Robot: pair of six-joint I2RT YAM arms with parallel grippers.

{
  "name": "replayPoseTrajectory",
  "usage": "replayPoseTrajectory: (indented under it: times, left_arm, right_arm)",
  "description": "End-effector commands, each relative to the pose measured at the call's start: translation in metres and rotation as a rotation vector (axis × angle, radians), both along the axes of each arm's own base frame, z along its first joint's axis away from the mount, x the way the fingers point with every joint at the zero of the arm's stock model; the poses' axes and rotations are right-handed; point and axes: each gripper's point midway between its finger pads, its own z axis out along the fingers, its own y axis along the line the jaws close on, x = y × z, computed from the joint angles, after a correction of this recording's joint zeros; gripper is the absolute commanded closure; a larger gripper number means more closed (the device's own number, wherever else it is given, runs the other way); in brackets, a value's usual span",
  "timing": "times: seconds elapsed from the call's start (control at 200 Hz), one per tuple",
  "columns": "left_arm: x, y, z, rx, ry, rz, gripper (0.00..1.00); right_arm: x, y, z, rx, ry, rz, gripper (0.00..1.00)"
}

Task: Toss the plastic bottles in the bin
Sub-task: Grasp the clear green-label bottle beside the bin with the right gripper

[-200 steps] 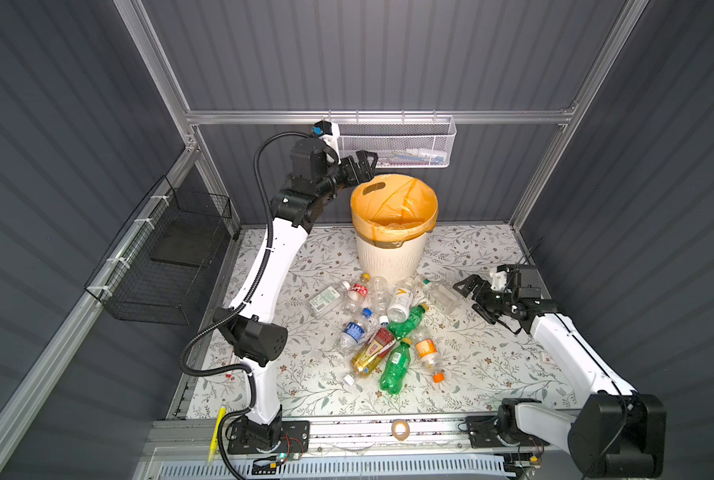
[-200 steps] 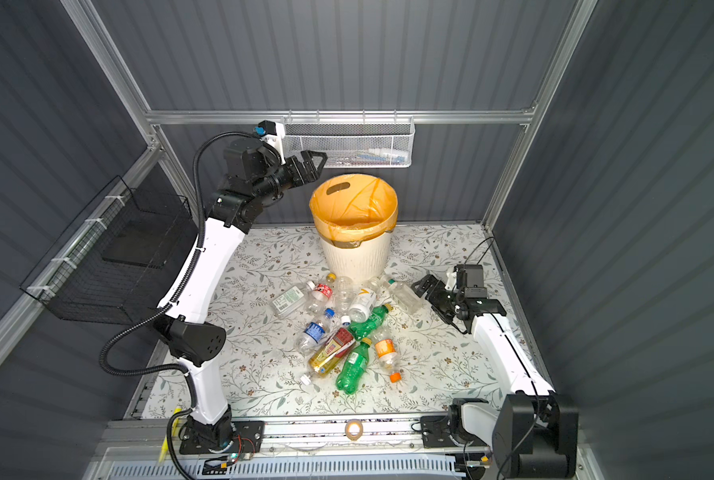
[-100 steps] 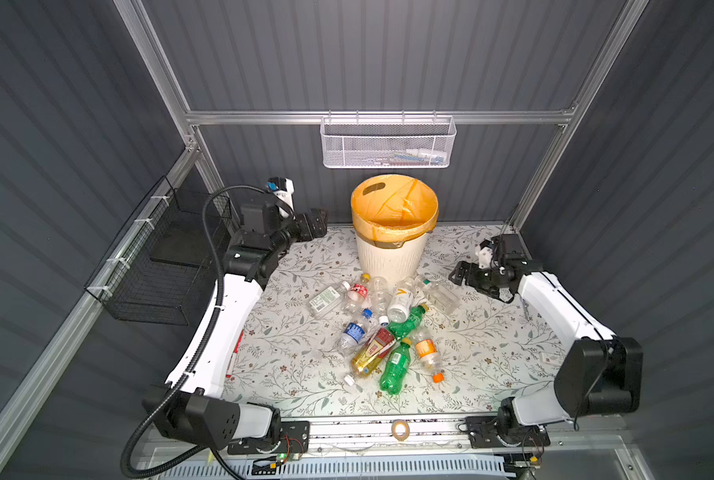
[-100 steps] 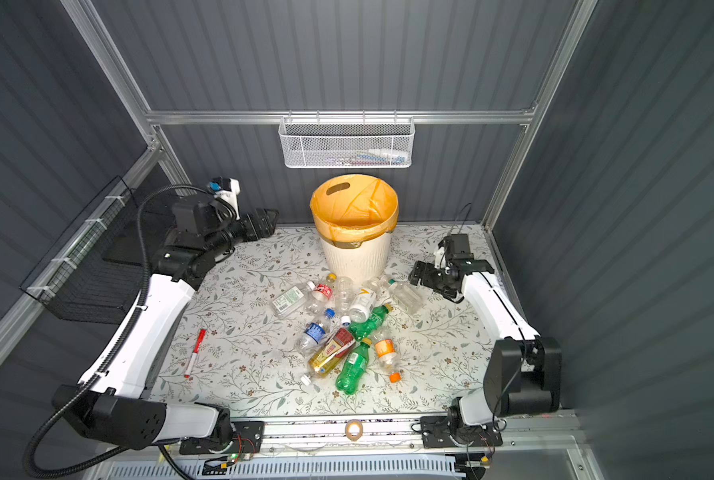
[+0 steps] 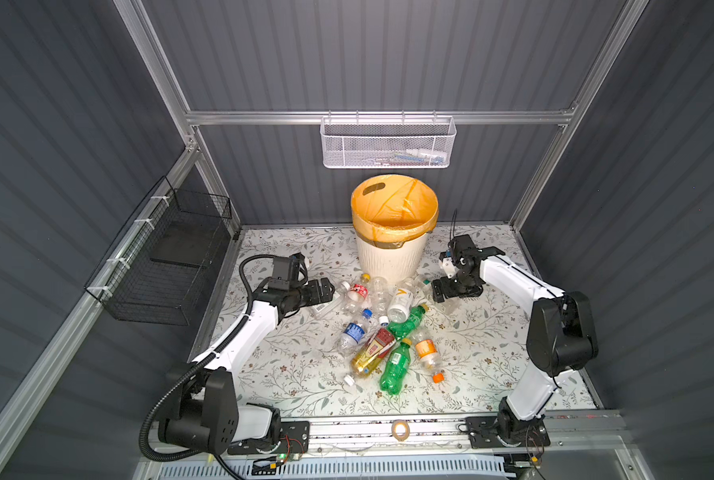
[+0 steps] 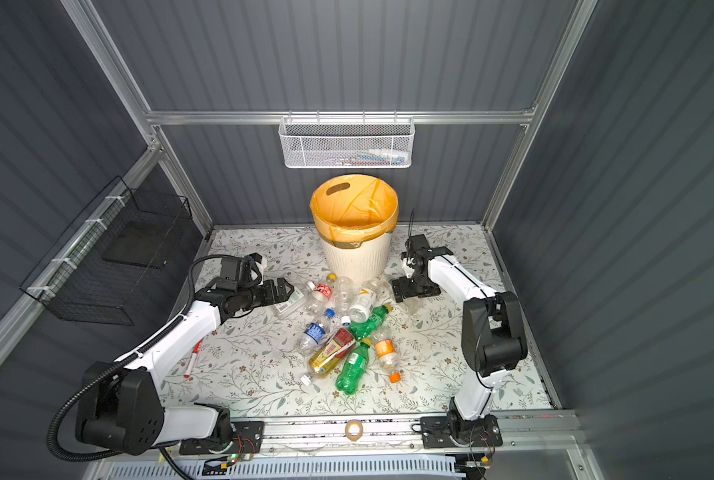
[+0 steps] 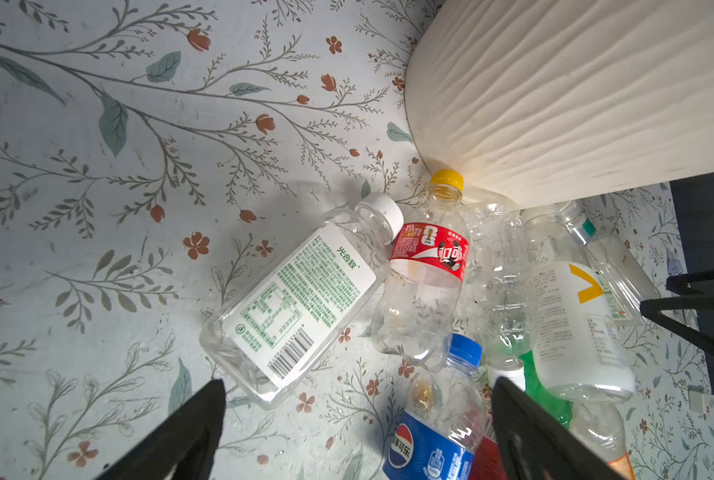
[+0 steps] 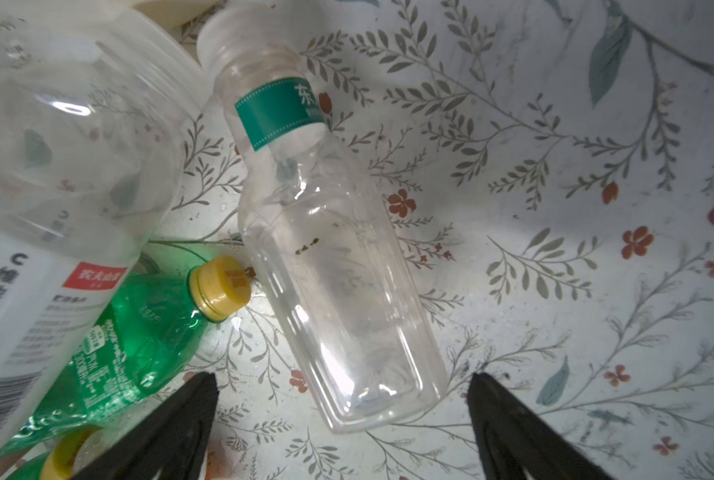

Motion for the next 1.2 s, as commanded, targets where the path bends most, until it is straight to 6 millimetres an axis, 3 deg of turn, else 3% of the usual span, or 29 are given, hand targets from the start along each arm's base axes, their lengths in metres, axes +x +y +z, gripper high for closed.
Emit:
replayPoseTrajectory:
  times: [0.0, 0.61, 0.861, 1.001, 1.196]
  left_arm:
    - [0.009, -0.004, 0.013, -0.03, -0.061, -0.005, 0.01]
    - [0.012, -0.003, -0.001, -0.032, -0.055, 0.012, 0.01]
    - [0.012, -0.003, -0.004, -0.028, -0.054, 0.013, 0.01]
    - [0.011, -0.003, -0.007, -0.028, -0.047, 0.01, 0.01]
    - [0.014, -0.005, -0.01, -0.037, -0.043, 0.006, 0.01]
  right_arm:
    - [0.008, -0.003, -0.001, -0.057, -0.011, 0.044, 0.04]
    - [0.029, 0.01, -0.031, -0.024, -0.001, 0.088, 0.08]
    - [0.026, 0.016, -0.034, 0.018, -0.002, 0.072, 0.27]
    - [0.019, 0.014, -0.032, 0.024, -0.008, 0.046, 0.44]
    - [0.007, 0.002, -0.022, 0.079, -0.031, -0.058, 0.47]
